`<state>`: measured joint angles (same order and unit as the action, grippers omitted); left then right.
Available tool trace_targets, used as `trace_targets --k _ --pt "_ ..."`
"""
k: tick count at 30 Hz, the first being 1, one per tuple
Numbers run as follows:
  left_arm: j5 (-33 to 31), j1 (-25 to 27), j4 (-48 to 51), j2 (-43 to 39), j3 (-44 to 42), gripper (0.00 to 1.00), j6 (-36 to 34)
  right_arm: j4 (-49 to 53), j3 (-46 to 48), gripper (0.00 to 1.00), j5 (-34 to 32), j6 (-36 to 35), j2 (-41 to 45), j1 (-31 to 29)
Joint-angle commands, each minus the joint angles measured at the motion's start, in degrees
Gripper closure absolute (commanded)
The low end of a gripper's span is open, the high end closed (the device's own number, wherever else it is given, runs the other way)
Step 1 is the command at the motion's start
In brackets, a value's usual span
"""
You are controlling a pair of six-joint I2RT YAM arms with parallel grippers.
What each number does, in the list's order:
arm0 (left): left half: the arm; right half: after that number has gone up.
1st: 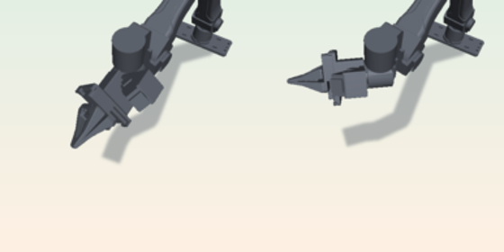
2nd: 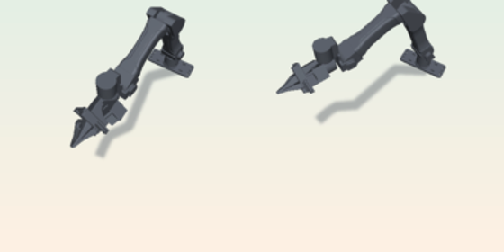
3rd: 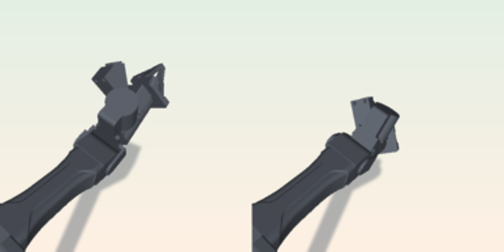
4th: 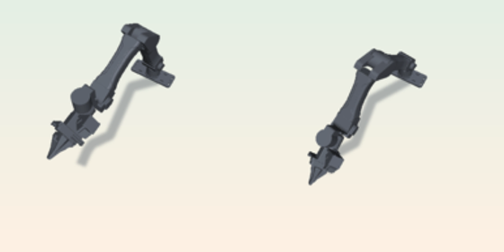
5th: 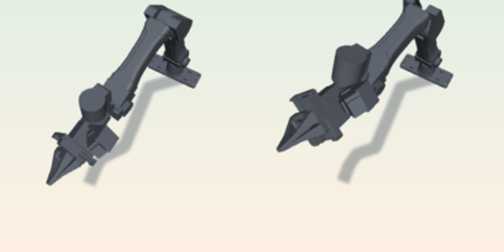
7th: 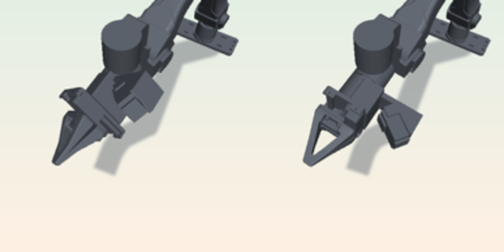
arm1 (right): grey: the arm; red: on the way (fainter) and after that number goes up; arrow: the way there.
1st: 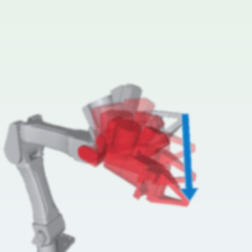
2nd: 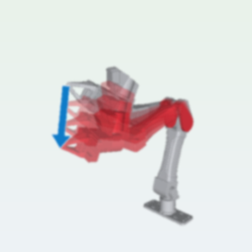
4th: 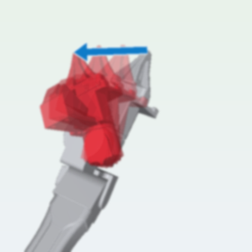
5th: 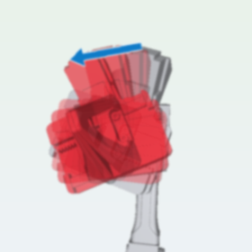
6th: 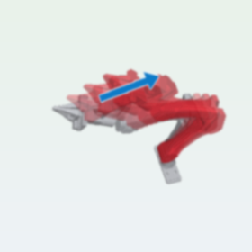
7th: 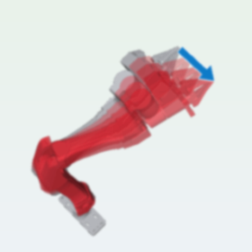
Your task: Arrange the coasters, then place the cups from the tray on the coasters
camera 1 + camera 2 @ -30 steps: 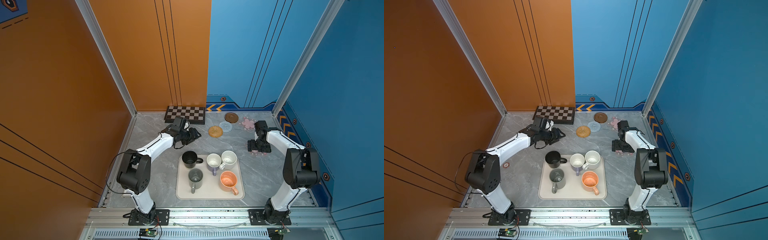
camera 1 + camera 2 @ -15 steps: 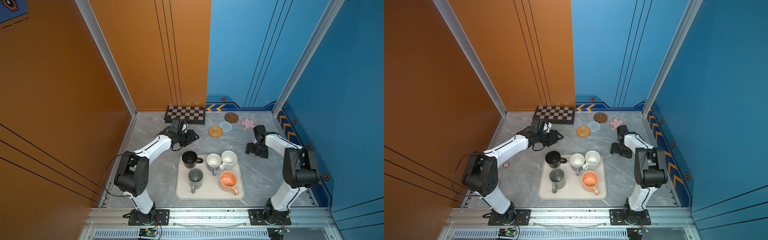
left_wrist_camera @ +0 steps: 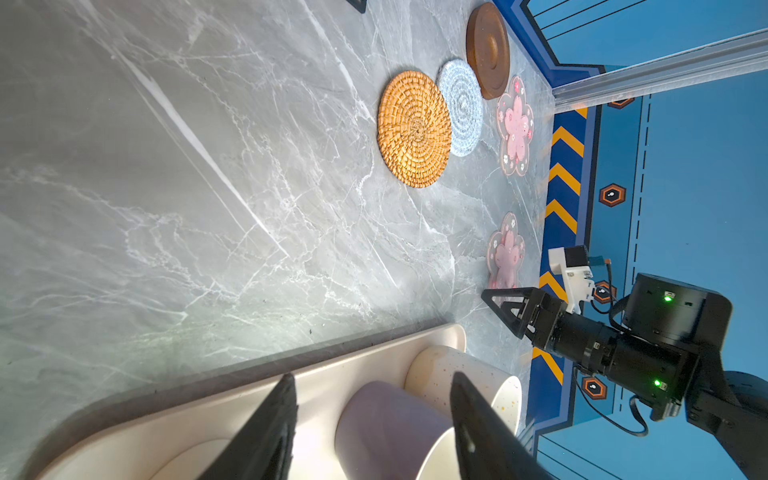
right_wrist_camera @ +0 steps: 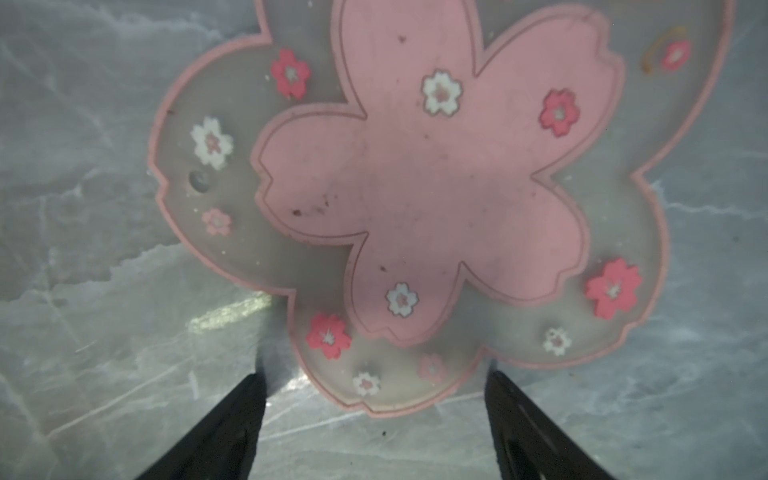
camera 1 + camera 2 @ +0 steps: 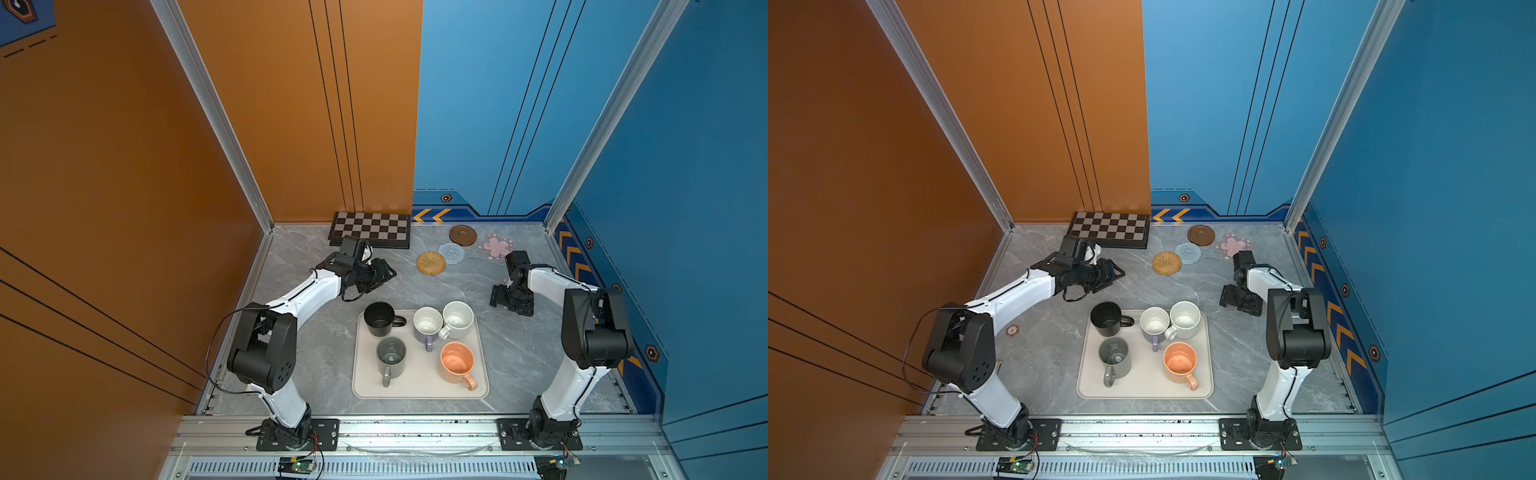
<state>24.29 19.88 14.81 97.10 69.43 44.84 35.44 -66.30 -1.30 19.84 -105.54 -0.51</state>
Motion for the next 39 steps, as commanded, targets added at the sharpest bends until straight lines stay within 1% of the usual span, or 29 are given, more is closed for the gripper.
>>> trace_targets --k 1,8,14,20,29,33,39 --pt "0.5 0.2 0.6 0.6 0.8 0.4 -0.4 0.5 0.3 0.15 -3.0 -1.1 -3.6 1.2" --pt "0.1 0.8 0.5 1.9 1.8 0.4 -0.1 1.7 -2.5 0.15 -2.3 -4.6 -4.9 1.9" --pt "-0.1 1.3 0.5 2.4 2.1 0.4 0.1 2.2 -3.2 0.15 -2.5 -4.3 -5.4 1.9" --pt "-0.3 1.3 0.6 2.5 2.0 0.4 -0.2 2.2 -2.1 0.16 -1.7 -2.6 -4.9 1.6" --pt "0.0 1.3 0.5 2.2 1.2 0.4 -0.5 0.0 1.5 0.17 -0.6 5.3 -3.2 1.9" --pt "-0.2 1.0 0.6 1.0 0.4 0.4 -1.1 0.0 0.0 0.17 -0.6 5.8 -3.8 2.1" --pt "-0.5 0.2 0.5 -0.4 -0.8 0.4 -1.0 -0.3 -1.5 0.17 1.2 6.9 -5.4 2.0"
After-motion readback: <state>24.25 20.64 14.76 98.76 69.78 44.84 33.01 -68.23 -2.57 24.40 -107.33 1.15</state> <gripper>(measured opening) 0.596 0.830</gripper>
